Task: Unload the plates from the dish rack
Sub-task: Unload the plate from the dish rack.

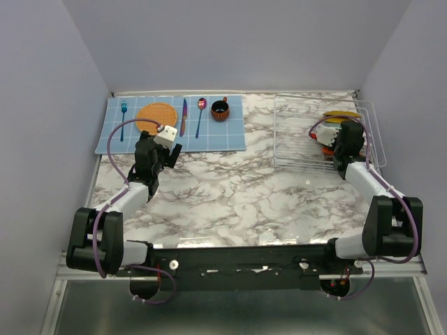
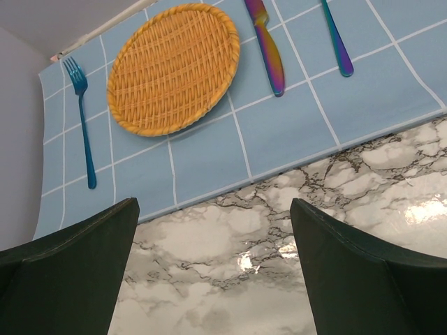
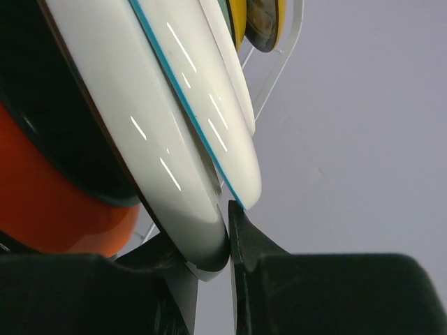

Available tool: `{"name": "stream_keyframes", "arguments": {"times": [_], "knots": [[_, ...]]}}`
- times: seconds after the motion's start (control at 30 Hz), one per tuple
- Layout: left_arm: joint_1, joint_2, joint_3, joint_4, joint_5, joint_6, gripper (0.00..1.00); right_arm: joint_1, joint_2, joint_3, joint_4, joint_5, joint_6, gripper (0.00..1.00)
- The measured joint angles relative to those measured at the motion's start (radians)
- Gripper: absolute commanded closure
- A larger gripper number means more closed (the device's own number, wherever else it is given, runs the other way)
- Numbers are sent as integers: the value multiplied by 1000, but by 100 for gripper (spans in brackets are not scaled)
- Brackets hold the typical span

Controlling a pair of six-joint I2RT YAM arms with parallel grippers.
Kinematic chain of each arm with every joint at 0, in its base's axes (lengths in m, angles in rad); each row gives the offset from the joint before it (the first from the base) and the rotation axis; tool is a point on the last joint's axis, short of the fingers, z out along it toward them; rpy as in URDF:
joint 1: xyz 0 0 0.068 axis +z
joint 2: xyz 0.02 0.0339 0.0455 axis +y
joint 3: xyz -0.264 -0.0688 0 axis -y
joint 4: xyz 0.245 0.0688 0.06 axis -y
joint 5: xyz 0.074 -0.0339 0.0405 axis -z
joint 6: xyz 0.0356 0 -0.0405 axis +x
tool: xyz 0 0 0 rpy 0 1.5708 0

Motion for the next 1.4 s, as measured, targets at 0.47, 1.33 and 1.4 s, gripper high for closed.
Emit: {"name": "stream_keyframes", "arguments": {"times": [0.47, 1.33, 1.4], "knots": [[0, 0, -7, 0, 0, 0, 1, 0, -91, -27, -115, -16, 54, 99], [0, 13, -6, -1, 0, -12, 1, -1, -214, -23, -241, 8, 105, 99], [0, 17, -6, -2, 0, -12, 1, -1, -217, -14, -254, 9, 105, 99]]}}
